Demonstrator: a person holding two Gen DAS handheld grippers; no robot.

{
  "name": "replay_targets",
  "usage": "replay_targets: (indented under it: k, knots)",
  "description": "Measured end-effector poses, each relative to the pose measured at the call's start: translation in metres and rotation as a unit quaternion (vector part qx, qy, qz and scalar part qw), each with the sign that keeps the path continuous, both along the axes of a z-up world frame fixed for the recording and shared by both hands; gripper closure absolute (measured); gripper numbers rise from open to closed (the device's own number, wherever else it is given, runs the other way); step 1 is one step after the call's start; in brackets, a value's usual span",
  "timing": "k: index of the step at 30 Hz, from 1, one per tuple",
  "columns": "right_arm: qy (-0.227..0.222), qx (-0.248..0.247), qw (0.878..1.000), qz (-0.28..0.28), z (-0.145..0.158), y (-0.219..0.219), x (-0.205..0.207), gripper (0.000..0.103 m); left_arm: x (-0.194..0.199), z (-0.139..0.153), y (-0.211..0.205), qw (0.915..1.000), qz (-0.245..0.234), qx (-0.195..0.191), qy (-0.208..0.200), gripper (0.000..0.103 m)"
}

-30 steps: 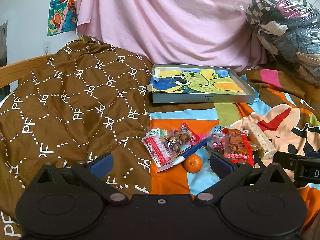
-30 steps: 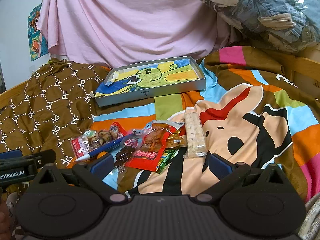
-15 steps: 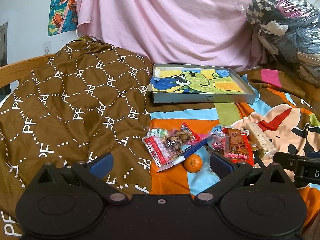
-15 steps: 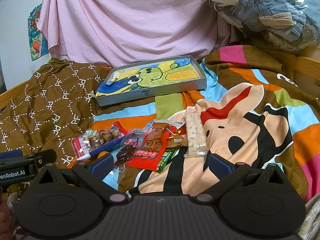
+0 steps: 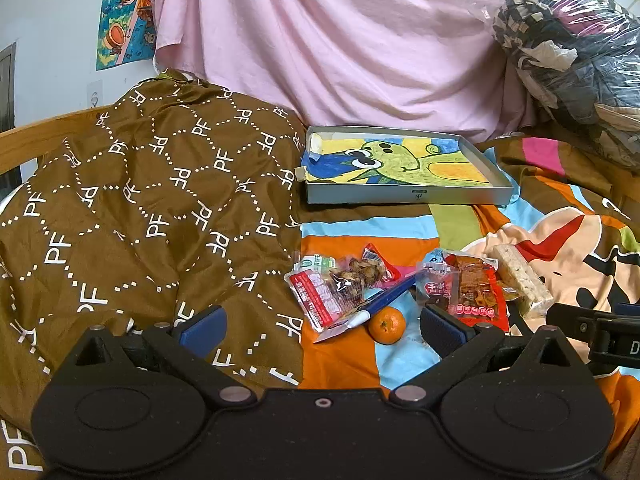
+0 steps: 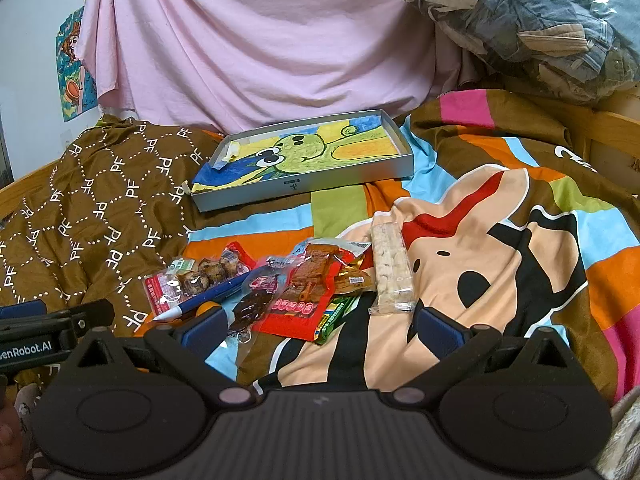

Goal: Organize snacks

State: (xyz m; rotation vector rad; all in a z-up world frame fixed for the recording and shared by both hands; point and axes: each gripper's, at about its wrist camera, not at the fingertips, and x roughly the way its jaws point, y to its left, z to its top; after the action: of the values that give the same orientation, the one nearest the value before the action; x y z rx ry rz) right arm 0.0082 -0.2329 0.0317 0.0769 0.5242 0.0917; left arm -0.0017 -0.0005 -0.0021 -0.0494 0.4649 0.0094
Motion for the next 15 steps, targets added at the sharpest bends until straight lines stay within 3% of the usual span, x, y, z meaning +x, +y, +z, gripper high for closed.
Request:
replay_targets:
  k: [15]
  knots:
    - [0.005,0.018,1.0,0.022,-0.0019,0.0022,0.002,0.0,0.0083,-0.0056,0.0015,0.9999,0.001,0.0,0.01,0.001]
